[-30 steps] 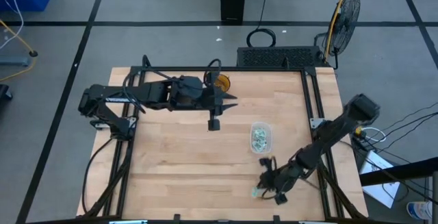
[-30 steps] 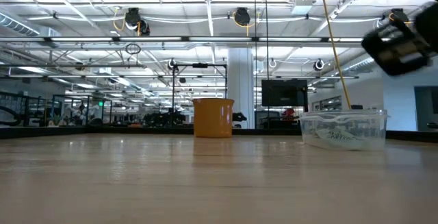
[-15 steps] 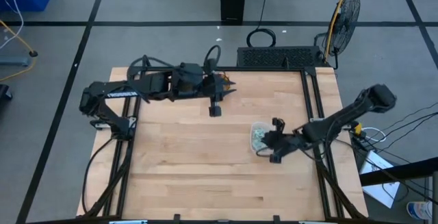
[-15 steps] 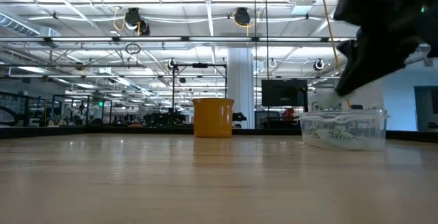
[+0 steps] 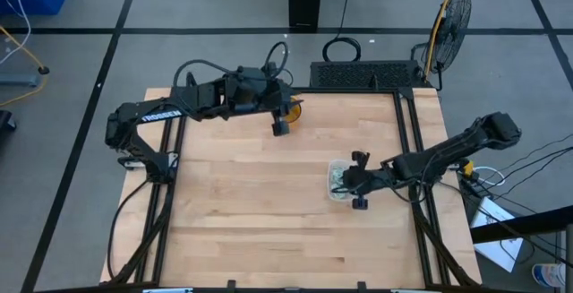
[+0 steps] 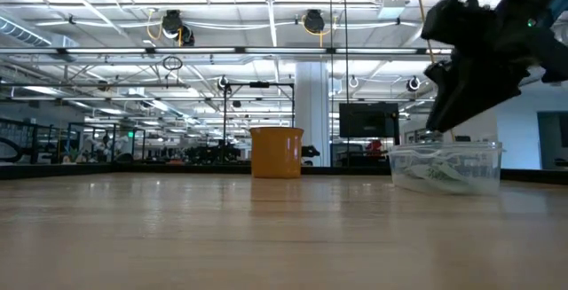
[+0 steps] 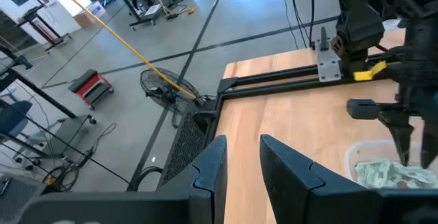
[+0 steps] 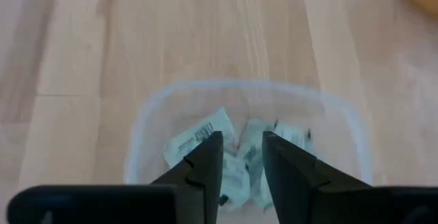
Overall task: Pick and place Stevia / Truvia into bins
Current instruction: Return to Home Position
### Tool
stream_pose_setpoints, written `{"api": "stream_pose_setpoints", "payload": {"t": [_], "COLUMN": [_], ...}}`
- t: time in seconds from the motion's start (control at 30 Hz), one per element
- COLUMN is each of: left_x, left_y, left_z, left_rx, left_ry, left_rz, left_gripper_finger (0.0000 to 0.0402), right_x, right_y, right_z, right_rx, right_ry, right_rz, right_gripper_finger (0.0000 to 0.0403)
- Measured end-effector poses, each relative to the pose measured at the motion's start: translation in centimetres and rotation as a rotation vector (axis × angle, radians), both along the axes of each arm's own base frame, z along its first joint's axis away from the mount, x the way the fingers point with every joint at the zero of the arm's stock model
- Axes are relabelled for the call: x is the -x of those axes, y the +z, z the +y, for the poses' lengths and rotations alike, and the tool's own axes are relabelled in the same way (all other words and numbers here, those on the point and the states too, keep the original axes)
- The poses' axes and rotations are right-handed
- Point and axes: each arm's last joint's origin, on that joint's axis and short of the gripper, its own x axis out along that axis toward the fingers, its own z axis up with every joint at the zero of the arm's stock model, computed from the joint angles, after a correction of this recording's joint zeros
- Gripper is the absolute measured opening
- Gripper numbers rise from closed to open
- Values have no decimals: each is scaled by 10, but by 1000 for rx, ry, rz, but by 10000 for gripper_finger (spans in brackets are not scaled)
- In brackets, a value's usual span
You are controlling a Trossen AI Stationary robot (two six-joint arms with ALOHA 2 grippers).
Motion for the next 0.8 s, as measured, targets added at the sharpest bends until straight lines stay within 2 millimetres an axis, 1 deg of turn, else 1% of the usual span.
{"api": "stream_pose_setpoints", "payload": {"t": [0.1,0.2,0.27,0.33,0.43,0.47,0.53,0.63,0.67,0.73,0.8], "left_x": [0,6,10,23,48,59,77,111,123,154,182], "left_y": [-1,-6,-10,-13,-15,-13,-7,12,20,37,47], "left_z": [0,-1,0,0,-5,-8,-15,-29,-34,-42,-48], "left_rx": [2,7,-9,-14,50,93,172,257,275,293,309], "left_ry": [0,15,82,177,297,309,275,202,181,147,124], "left_rz": [12,86,145,239,344,372,383,337,296,216,147], "left_gripper_finger": [93,93,93,93,93,93,93,93,93,93,93], "right_x": [-2,-2,2,8,24,30,39,52,57,66,74], "right_y": [14,36,54,73,94,100,109,118,120,124,125], "right_z": [1,1,0,-3,-8,-10,-13,-17,-18,-21,-24], "right_rx": [34,81,113,121,100,94,56,-13,-20,-15,3], "right_ry": [63,138,186,204,196,191,166,121,118,121,135], "right_rz": [-46,-114,-184,-266,-382,-415,-476,-541,-557,-578,-579], "right_gripper_finger": [102,100,98,95,94,94,95,95,94,94,95]}}
